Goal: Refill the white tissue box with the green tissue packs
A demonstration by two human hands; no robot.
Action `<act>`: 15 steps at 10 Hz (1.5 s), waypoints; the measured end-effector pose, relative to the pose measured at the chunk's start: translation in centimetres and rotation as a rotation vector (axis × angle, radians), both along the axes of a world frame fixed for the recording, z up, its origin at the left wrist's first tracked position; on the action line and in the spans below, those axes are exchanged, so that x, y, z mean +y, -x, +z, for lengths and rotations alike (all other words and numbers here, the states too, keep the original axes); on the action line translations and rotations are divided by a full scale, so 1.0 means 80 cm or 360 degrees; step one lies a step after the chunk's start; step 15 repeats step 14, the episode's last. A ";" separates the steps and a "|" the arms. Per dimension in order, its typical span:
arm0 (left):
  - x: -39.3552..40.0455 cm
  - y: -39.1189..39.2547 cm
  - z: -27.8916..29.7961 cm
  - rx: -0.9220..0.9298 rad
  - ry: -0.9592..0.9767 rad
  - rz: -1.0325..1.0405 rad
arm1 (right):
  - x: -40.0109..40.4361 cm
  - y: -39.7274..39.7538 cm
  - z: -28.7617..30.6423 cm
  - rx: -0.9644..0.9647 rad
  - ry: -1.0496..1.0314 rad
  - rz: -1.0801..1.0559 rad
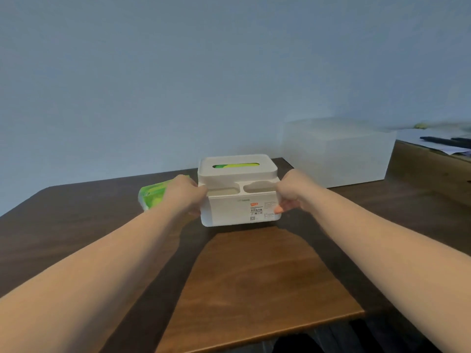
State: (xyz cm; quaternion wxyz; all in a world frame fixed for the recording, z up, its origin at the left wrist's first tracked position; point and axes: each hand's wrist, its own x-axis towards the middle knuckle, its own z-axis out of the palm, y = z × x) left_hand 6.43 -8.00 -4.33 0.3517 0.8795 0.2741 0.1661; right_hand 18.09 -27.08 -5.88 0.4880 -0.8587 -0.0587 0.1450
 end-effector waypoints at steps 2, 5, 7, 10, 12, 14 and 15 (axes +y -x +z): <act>0.001 -0.099 -0.009 -0.0059 0.0016 -0.0041 | -0.002 -0.081 0.006 -0.0012 -0.0052 -0.0111; 0.020 -0.240 -0.033 -0.0094 0.0071 -0.0020 | 0.025 -0.204 -0.003 -0.0222 -0.0052 -0.0381; 0.019 -0.300 -0.043 -0.0083 0.0070 -0.0038 | 0.029 -0.245 -0.003 -0.0265 0.0113 -0.0500; 0.008 -0.341 -0.050 -0.0106 0.0032 -0.0040 | 0.029 -0.275 -0.014 -0.0432 0.0330 -0.0622; 0.003 -0.342 -0.055 -0.0190 0.0006 0.0009 | 0.032 -0.270 -0.024 -0.0599 0.0452 -0.0637; 0.012 -0.329 -0.080 -0.0259 0.0133 0.0062 | 0.015 -0.227 -0.015 -0.0603 0.0042 -0.0610; 0.012 -0.329 -0.080 -0.0259 0.0133 0.0062 | 0.015 -0.227 -0.015 -0.0603 0.0042 -0.0610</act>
